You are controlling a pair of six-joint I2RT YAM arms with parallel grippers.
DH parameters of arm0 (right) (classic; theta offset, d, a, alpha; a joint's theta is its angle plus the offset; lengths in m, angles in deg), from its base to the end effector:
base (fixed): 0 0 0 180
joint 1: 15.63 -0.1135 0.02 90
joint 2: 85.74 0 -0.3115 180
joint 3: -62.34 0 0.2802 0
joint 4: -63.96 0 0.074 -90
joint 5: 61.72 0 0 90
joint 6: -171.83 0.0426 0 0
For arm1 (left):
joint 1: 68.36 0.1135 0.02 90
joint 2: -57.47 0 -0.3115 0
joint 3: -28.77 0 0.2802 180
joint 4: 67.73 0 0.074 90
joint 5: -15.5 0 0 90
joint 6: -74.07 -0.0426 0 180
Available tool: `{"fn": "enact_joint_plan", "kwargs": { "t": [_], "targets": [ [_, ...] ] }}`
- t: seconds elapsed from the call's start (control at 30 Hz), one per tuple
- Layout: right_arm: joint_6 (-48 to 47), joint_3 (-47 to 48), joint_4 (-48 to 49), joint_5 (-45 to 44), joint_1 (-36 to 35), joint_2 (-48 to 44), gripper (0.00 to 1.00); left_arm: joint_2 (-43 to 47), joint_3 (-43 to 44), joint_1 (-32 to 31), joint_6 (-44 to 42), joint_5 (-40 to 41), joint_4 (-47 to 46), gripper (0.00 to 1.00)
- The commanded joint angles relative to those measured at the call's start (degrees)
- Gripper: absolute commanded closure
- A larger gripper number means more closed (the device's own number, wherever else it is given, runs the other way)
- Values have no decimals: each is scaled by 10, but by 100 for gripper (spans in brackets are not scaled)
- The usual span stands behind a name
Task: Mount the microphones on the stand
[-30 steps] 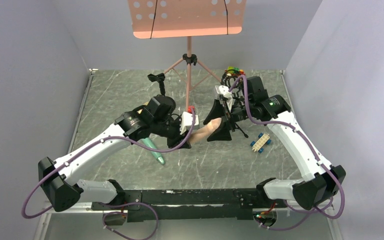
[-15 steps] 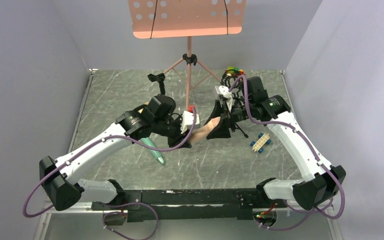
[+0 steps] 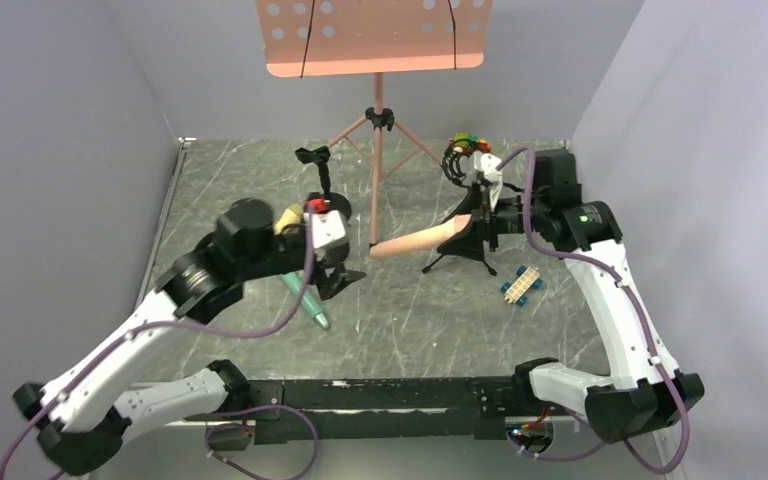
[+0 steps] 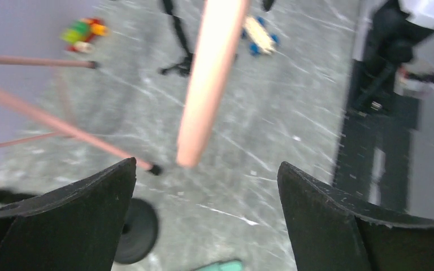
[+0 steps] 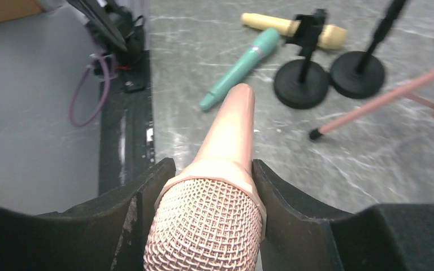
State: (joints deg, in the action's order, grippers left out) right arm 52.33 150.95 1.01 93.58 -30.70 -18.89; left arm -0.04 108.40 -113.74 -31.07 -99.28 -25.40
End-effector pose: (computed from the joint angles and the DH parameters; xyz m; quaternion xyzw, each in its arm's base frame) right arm 0.2090 0.0964 0.4433 -0.4970 0.6249 0.4437 0.4068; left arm 0.1404 -0.1677 0.4428 0.5097 0.6301 -0.3156 0.4935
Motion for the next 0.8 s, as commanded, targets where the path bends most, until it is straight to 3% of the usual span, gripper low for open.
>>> {"fn": "enact_joint_plan", "kwargs": {
  "t": [0.0,0.13,0.27,0.47,0.77],
  "targets": [
    [14,57,6,-38,60,-40,72,127,-59,7,8,175,-78,1],
    [25,105,-13,-60,133,-57,72,253,-172,10,10,260,-122,1],
    [35,151,-28,-88,200,-69,71,323,-258,10,38,286,-108,1],
    [40,209,-60,-137,249,-78,70,359,-333,10,66,293,-111,1],
    [64,194,-43,-165,285,-69,69,345,-333,10,71,272,-100,1]
  ]
}}
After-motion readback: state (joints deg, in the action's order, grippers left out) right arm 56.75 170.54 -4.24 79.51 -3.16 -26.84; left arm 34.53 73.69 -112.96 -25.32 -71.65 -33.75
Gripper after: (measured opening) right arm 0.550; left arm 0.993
